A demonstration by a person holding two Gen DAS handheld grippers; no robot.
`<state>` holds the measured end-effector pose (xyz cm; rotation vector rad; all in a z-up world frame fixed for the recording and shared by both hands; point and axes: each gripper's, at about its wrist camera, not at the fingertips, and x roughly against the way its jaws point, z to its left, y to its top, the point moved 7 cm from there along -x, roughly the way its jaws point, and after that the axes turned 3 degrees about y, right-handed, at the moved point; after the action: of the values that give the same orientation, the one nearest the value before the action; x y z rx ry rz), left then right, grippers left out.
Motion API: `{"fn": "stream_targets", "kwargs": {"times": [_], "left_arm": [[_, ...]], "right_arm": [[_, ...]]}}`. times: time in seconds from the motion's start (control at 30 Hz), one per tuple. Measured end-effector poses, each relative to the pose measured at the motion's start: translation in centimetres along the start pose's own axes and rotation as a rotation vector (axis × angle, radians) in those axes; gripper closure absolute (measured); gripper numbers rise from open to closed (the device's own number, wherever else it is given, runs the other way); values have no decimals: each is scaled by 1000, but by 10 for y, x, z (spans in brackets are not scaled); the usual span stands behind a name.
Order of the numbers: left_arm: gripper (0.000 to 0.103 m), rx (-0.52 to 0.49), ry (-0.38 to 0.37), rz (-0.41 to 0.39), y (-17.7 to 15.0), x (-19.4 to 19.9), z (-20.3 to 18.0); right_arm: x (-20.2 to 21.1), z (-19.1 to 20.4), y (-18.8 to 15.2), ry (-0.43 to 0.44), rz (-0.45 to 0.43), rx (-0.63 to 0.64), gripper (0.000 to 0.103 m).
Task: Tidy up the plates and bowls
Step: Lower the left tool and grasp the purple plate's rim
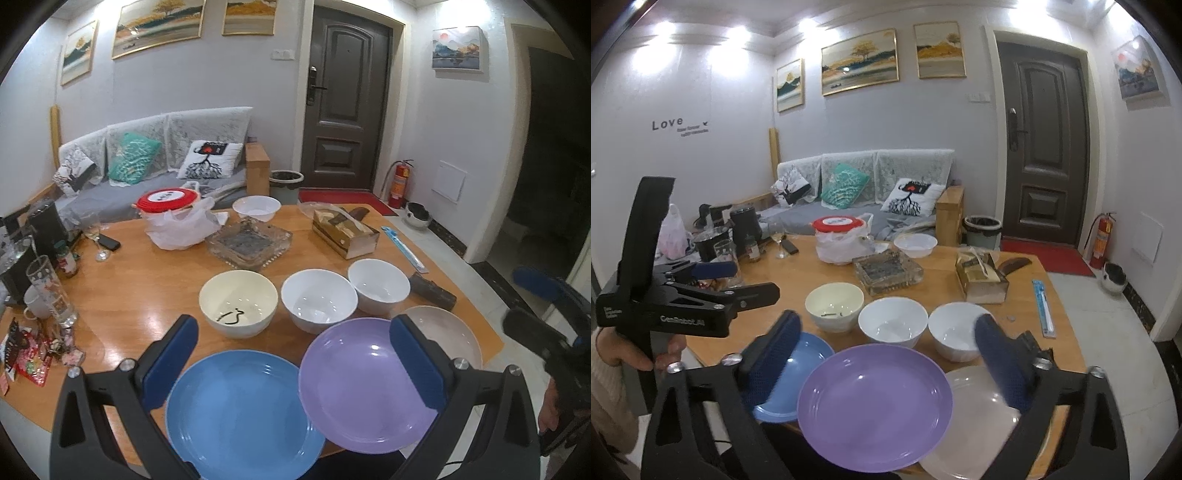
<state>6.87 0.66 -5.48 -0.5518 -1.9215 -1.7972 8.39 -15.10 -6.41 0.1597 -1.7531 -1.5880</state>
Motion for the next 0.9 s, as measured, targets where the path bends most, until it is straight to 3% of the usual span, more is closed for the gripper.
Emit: {"fn": "stream_targets", "kwargs": {"times": [0.2, 0.27, 0.33, 0.47, 0.63, 0.9], "left_arm": [[3, 37, -54, 120, -24, -37, 8], [13, 74, -84, 186, -38, -55, 13], [31, 115, -108, 261, -54, -72, 16], [49, 155, -148, 350, -83, -97, 13], [69, 183, -161, 390, -102, -110, 10], [85, 171, -155, 423, -109, -122, 4]], "right_arm": [[-26, -22, -34, -54, 136, -68, 52], [-37, -32, -50, -68, 197, -100, 57], [-50, -42, -69, -78, 266, -146, 61], [-64, -57, -103, -87, 366, -218, 69], [-74, -62, -121, -105, 414, -235, 74], [-80, -65, -132, -115, 451, -269, 87]]}}
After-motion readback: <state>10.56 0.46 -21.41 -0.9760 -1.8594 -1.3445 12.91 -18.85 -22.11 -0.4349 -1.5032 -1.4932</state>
